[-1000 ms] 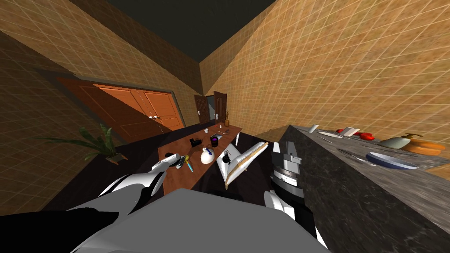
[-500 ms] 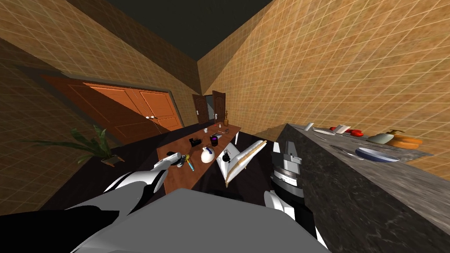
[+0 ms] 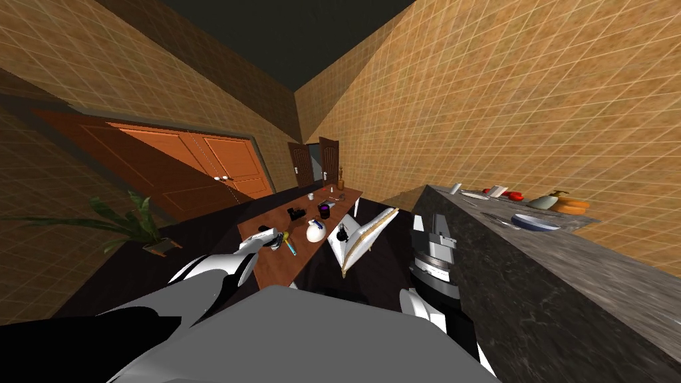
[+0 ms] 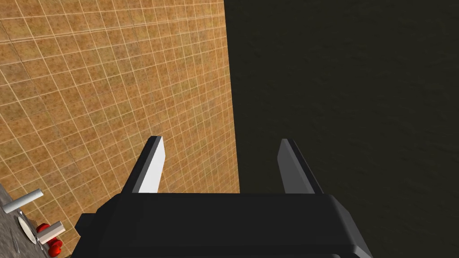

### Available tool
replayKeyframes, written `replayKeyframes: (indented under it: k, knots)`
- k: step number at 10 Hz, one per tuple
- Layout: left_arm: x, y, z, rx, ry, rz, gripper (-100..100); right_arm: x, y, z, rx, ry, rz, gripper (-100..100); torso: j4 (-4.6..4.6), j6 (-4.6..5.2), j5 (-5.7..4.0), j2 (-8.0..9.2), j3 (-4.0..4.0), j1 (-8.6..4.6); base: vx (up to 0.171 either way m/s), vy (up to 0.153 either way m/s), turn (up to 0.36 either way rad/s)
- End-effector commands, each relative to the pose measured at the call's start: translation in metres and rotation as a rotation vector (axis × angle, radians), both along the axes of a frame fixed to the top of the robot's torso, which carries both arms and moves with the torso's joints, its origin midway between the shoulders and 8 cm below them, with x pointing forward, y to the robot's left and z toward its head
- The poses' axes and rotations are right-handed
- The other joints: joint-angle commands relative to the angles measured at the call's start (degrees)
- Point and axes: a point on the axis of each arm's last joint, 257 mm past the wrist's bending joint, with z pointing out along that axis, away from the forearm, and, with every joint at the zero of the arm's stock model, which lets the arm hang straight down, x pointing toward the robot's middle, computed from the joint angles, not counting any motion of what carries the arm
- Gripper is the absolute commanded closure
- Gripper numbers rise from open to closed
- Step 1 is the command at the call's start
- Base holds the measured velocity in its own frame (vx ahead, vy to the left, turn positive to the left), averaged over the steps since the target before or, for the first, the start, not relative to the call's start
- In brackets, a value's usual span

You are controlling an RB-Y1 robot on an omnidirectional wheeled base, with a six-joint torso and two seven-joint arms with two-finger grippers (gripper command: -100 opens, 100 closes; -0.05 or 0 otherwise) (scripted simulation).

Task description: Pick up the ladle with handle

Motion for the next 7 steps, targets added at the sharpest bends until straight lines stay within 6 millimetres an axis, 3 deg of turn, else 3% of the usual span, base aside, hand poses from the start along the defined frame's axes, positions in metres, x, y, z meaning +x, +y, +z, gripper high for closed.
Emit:
replayKeyframes:
  k: [1,6,7]
  knots:
    - [0.0096,-0.0024,0.0050,0.004,0.000,0.017,100,0.0000,0.0000,0.0000,0.000,0.000,0.000,0,0.00,0.00,0.00,0.00,0.00,0.00,-0.087,0.039,-0.092]
    - [0.0179,-0.0047,0.0093,0.006,-0.002,0.033,100,0.0000,0.0000,0.0000,0.000,0.000,0.000,0,0.03,0.01,0.01,0.04,0.03,-0.01,-0.072,0.030,-0.058]
    - [0.0186,-0.0049,0.0097,0.006,-0.003,0.035,0,0.0000,0.0000,0.0000,0.000,0.000,0.000,0,0.00,-0.04,-0.01,-0.10,-0.04,-0.07,-0.007,0.003,0.003]
